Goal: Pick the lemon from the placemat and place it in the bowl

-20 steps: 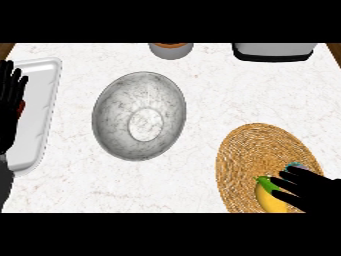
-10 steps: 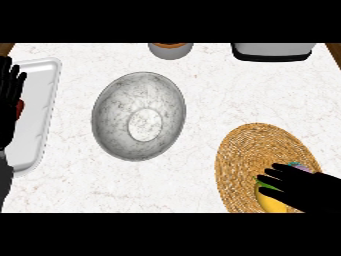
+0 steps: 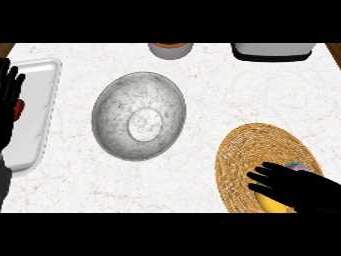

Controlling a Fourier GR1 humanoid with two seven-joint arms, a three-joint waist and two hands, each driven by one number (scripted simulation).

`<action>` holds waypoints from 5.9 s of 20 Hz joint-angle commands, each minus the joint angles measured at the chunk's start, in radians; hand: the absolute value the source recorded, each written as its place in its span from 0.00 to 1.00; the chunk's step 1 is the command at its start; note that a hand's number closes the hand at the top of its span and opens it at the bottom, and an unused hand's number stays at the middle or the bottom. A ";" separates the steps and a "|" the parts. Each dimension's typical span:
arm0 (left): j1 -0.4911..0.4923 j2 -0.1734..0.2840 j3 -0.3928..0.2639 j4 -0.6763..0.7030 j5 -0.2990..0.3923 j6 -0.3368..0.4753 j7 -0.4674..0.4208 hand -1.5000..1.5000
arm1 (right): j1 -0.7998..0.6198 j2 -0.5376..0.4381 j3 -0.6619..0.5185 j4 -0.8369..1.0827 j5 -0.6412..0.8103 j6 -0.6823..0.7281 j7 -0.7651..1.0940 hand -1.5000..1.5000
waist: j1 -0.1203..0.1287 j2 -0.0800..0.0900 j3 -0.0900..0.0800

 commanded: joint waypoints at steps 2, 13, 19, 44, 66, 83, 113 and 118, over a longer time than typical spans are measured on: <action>-0.092 0.051 0.054 0.056 0.023 -0.037 0.041 0.50 | 0.018 0.051 0.026 0.072 0.078 -0.053 -0.006 0.00 | -0.005 0.001 0.000; -0.026 -0.004 0.049 0.013 -0.013 -0.040 0.015 0.50 | -0.178 0.141 -0.022 0.315 0.172 -0.038 -0.023 0.00 | 0.003 0.001 0.000; -0.033 -0.028 0.023 0.000 -0.057 -0.013 0.023 0.50 | -0.116 0.181 -0.033 0.267 0.142 -0.152 -0.108 1.00 | -0.001 0.000 0.000; -0.026 -0.064 0.008 0.033 -0.056 -0.051 -0.046 0.50 | -0.953 -0.079 -0.527 1.261 0.107 -0.305 -0.139 1.00 | 0.046 0.019 0.002; -0.048 0.007 0.074 0.022 -0.045 -0.036 0.061 0.50 | -1.323 0.178 -0.563 0.986 -0.311 0.332 0.128 1.00 | -0.023 -0.018 -0.001; -0.057 -0.059 0.026 0.002 -0.068 -0.016 0.051 0.50 | -1.199 0.627 -0.295 0.642 -0.408 0.250 0.660 1.00 | 0.004 -0.004 0.000; -0.022 -0.054 0.047 -0.022 -0.047 -0.058 0.033 0.50 | -1.145 0.598 -0.179 1.079 -0.850 -0.526 0.504 0.00 | 0.029 0.006 0.000; -0.020 -0.054 0.033 -0.079 -0.070 -0.030 0.075 0.50 | -1.106 0.507 -0.283 1.149 -0.915 -0.482 0.442 0.00 | 0.020 0.004 0.001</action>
